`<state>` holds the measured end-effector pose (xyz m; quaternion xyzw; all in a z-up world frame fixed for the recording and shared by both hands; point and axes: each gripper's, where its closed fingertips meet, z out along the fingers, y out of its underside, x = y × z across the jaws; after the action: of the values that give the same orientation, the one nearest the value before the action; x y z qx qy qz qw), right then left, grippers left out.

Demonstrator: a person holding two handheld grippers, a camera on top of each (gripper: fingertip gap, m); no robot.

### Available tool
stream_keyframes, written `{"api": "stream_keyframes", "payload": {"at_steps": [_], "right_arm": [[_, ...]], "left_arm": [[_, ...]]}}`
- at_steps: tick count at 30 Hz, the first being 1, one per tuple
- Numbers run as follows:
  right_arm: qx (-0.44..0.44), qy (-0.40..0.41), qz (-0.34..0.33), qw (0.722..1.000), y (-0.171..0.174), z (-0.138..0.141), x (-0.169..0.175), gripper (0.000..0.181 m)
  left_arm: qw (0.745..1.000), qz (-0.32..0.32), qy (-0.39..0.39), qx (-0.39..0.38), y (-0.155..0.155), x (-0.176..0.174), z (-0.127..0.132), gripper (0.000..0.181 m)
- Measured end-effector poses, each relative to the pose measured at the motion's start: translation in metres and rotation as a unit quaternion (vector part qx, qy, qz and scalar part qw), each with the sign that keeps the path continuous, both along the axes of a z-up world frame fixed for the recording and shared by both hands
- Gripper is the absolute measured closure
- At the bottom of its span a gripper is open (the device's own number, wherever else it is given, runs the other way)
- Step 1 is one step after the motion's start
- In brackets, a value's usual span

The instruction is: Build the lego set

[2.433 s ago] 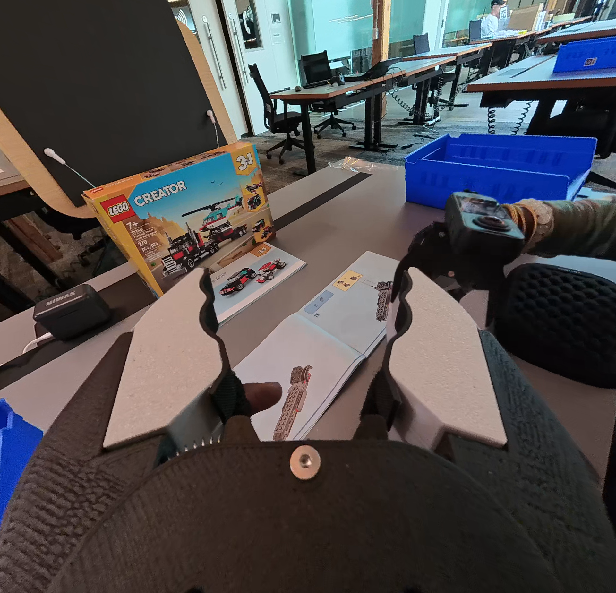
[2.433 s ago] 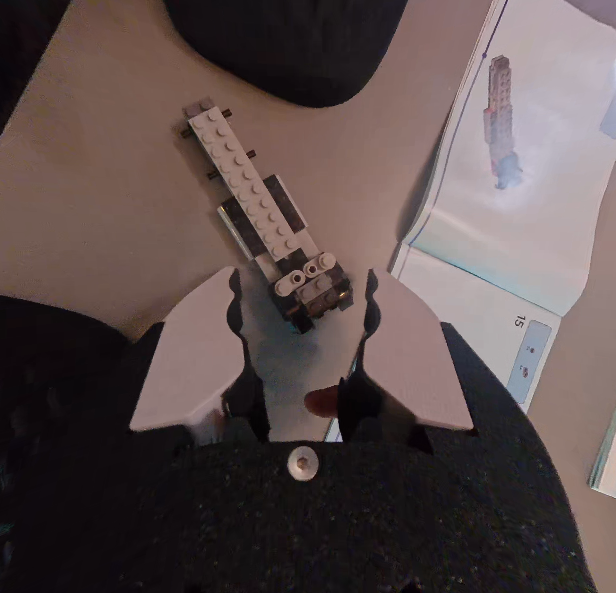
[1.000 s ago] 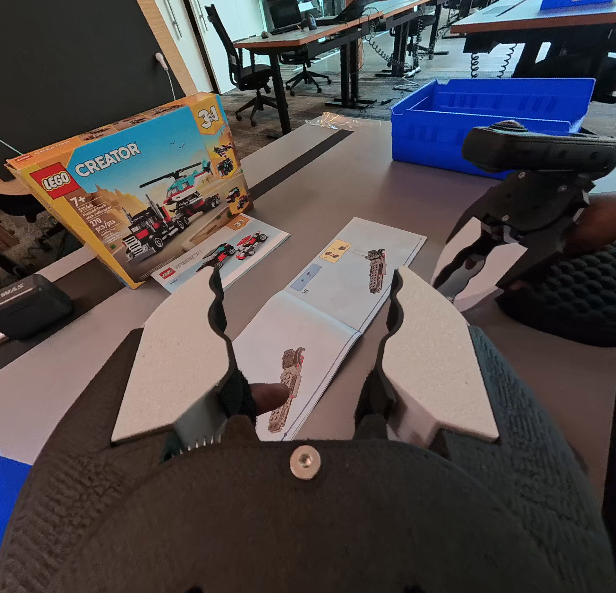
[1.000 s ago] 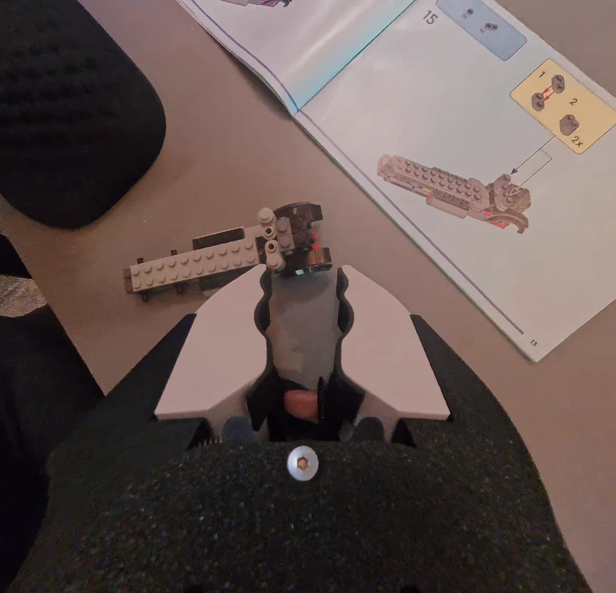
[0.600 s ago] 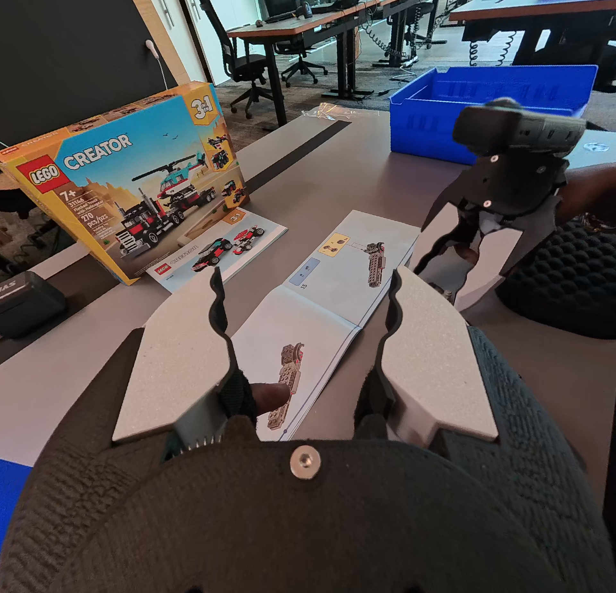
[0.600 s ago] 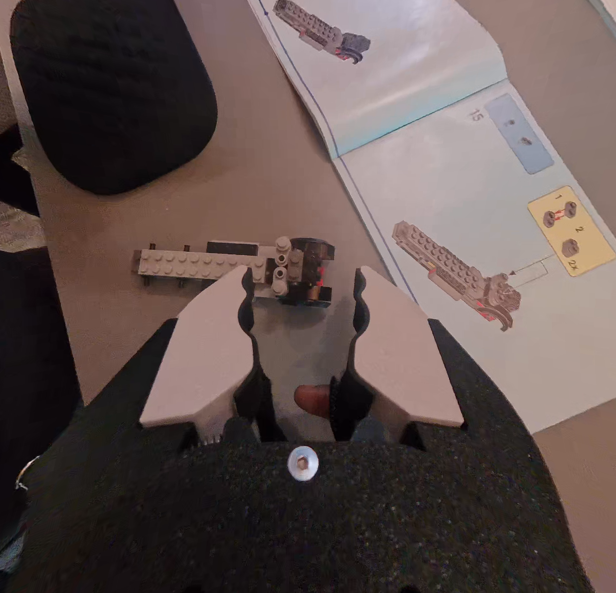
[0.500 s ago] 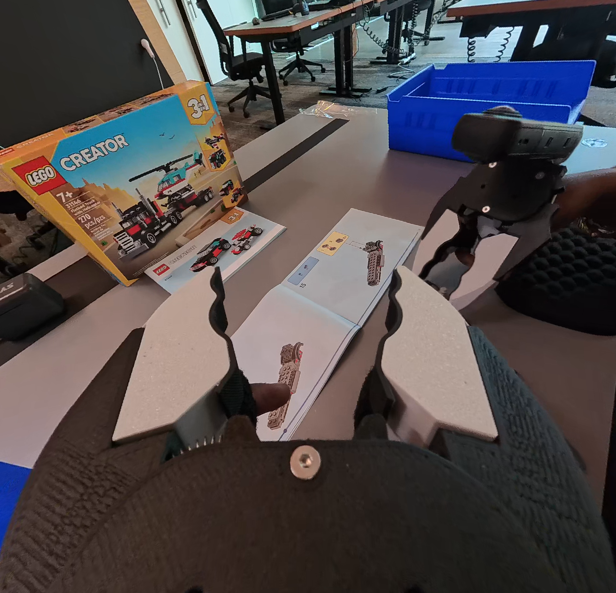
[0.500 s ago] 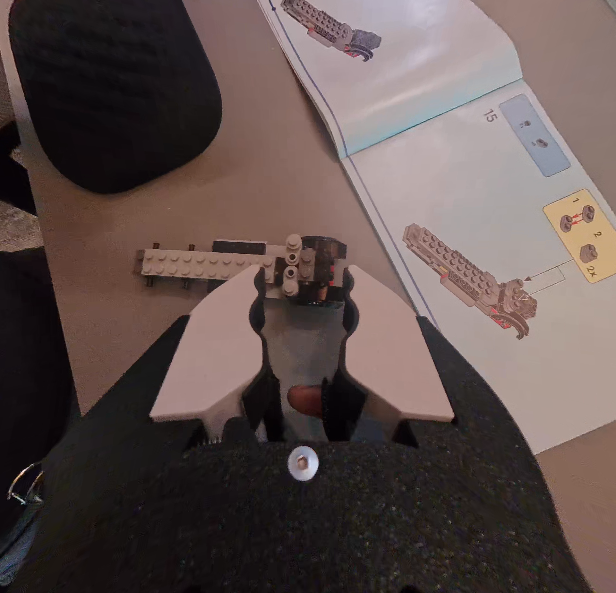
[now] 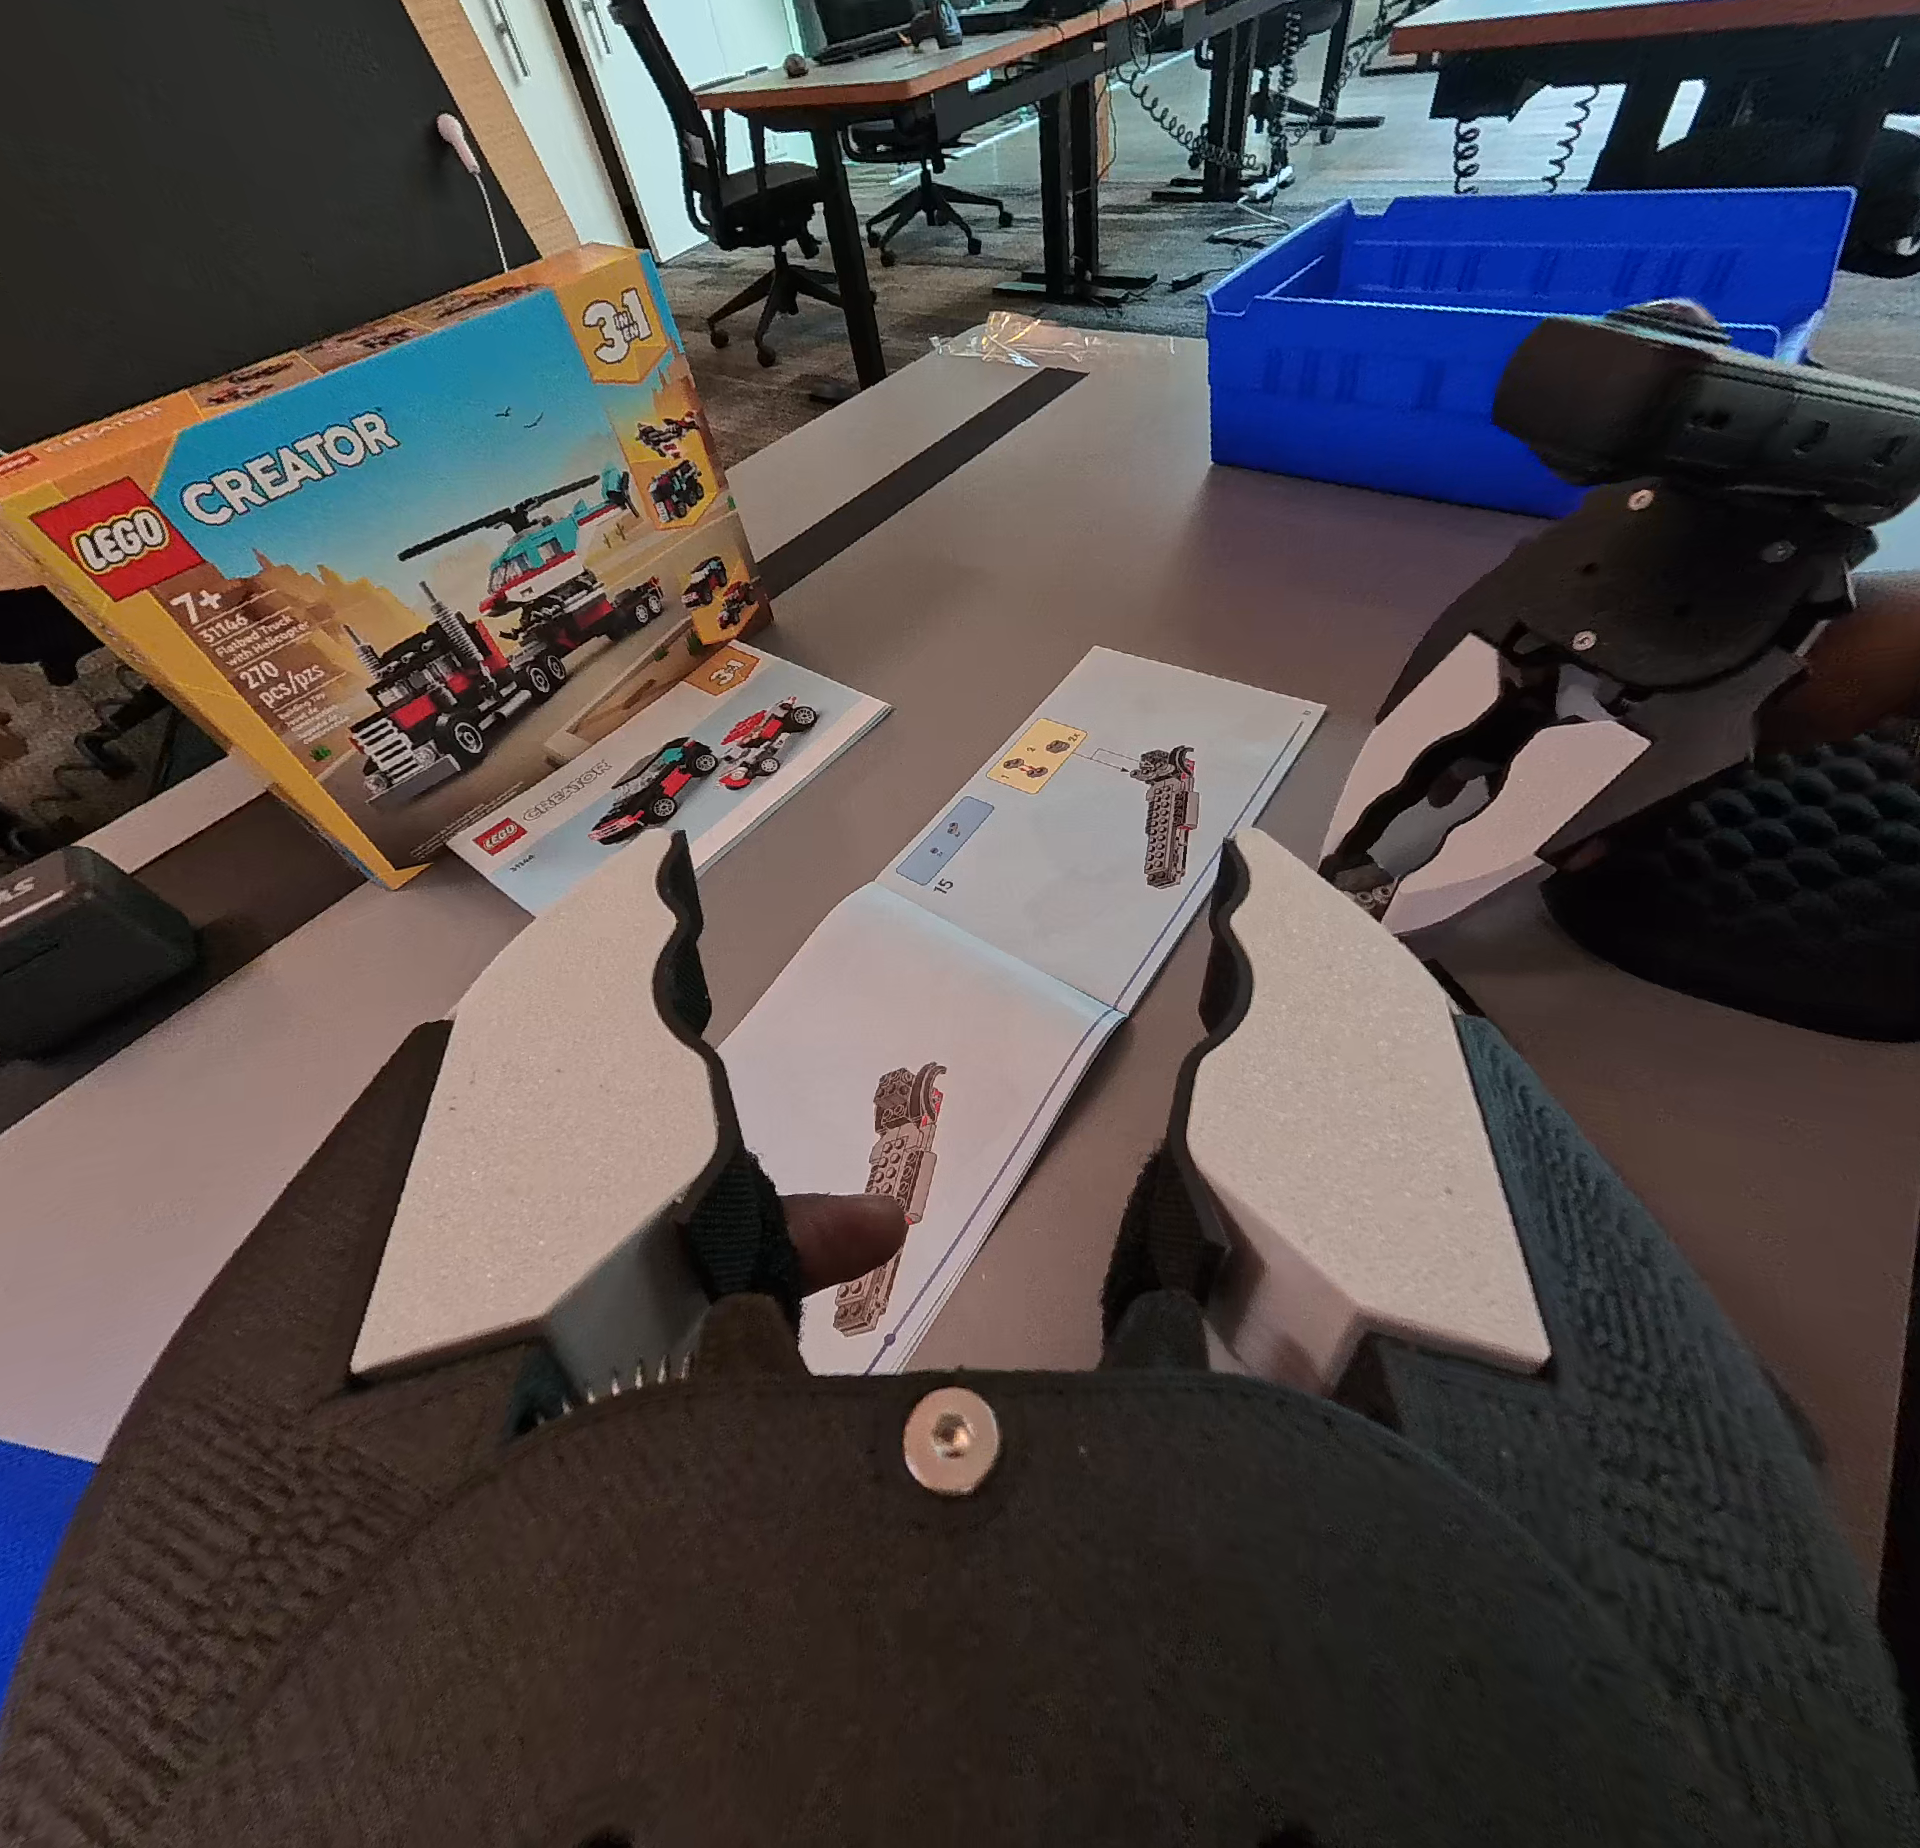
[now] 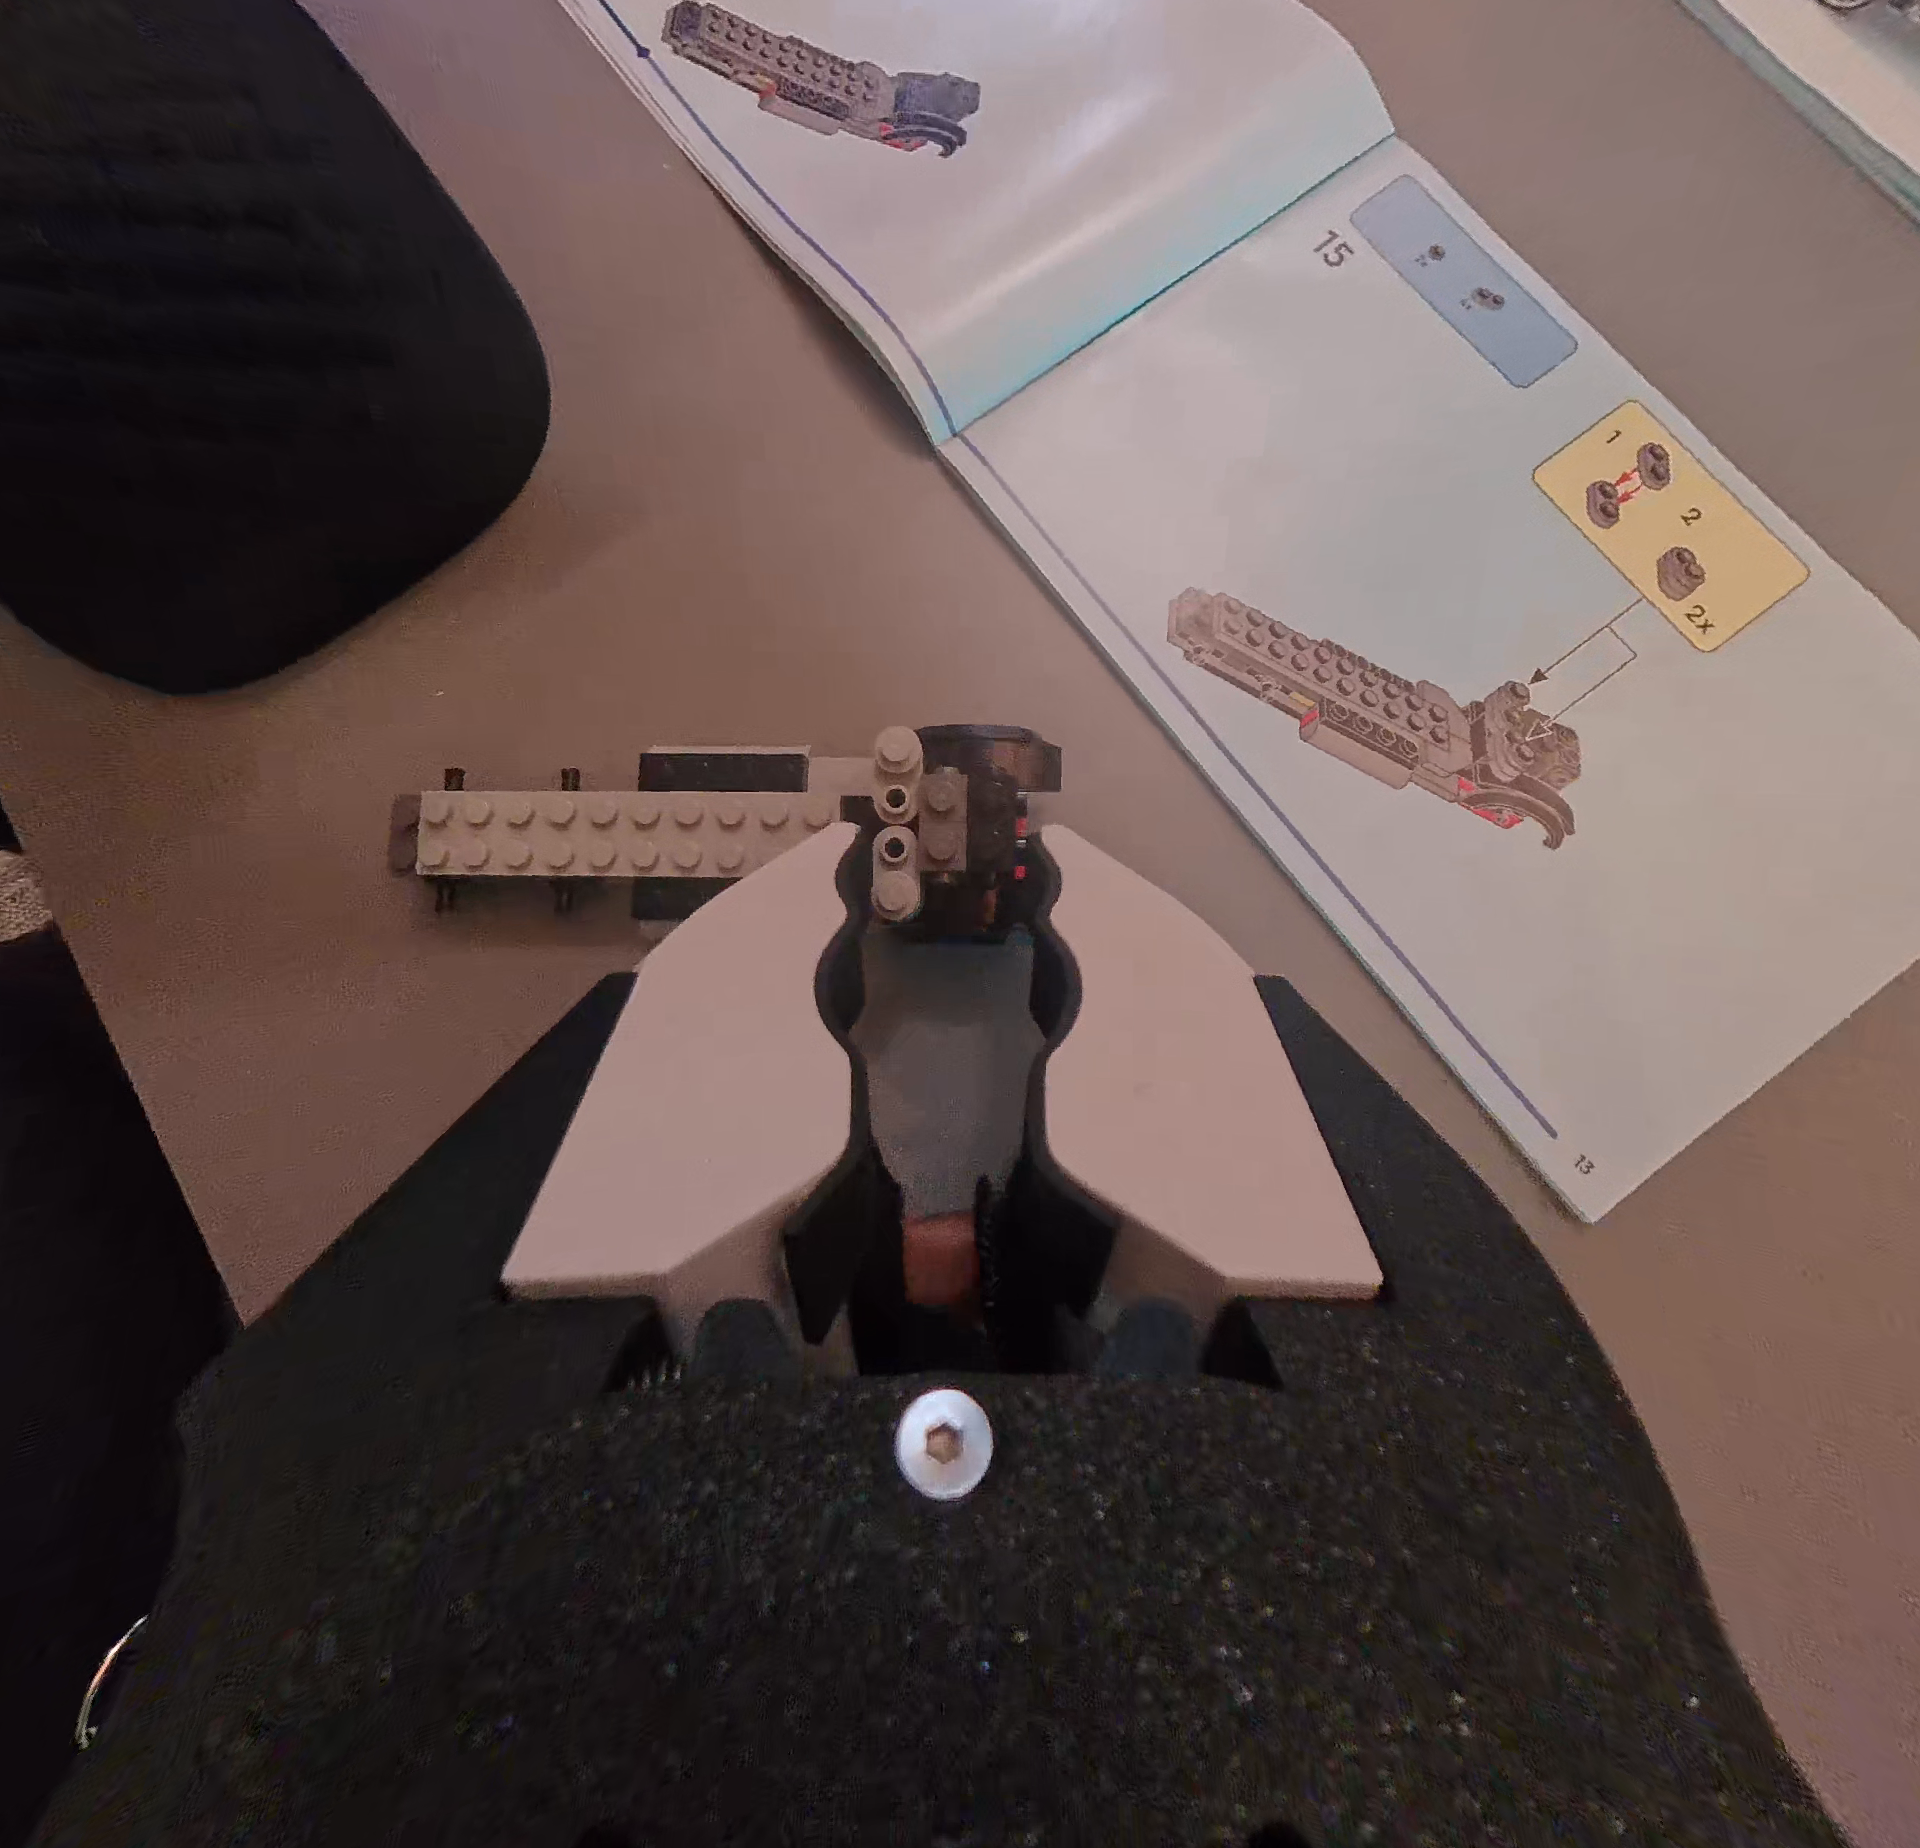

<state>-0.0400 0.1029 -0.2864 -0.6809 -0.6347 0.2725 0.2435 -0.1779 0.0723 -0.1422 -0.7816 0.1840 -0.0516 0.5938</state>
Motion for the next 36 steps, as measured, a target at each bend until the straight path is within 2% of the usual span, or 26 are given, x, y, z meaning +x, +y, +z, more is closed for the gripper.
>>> {"api": "stream_keyframes", "payload": {"at_steps": [3, 5, 8, 12, 15, 18, 24, 36], "right_arm": [[0.017, -0.001, -0.011, 1.0, 0.001, 0.0, 0.004, 0.153], [0.042, 0.005, -0.012, 0.999, 0.003, 0.002, 0.005, 0.146], [0.066, 0.016, -0.005, 0.998, 0.003, 0.004, 0.007, 0.146], [0.078, 0.032, 0.006, 0.996, 0.002, 0.005, 0.009, 0.147], [0.089, 0.042, 0.005, 0.995, 0.003, 0.009, 0.011, 0.153], [0.104, 0.046, 0.003, 0.994, 0.001, 0.012, 0.017, 0.159], [0.082, 0.068, -0.004, 0.994, -0.004, 0.01, 0.014, 0.164], [0.081, 0.065, -0.007, 0.995, -0.004, 0.009, 0.013, 0.168]], "left_arm": [[1.0, -0.005, -0.003, -0.001, 0.001, 0.002, -0.001, 0.088], [1.0, -0.016, -0.01, -0.004, 0.002, 0.006, -0.004, 0.095], [0.995, -0.093, -0.023, -0.017, 0.002, 0.035, -0.016, 0.114], [0.974, -0.216, 0.02, -0.07, 0.005, 0.085, -0.061, 0.127], [0.96, -0.25, 0.076, -0.099, 0.016, 0.105, -0.099, 0.14], [0.948, -0.272, 0.118, -0.118, 0.022, 0.115, -0.12, 0.148], [0.931, -0.314, 0.131, -0.132, 0.026, 0.127, -0.133, 0.161], [0.931, -0.322, 0.11, -0.131, 0.028, 0.136, -0.141, 0.17]]}}
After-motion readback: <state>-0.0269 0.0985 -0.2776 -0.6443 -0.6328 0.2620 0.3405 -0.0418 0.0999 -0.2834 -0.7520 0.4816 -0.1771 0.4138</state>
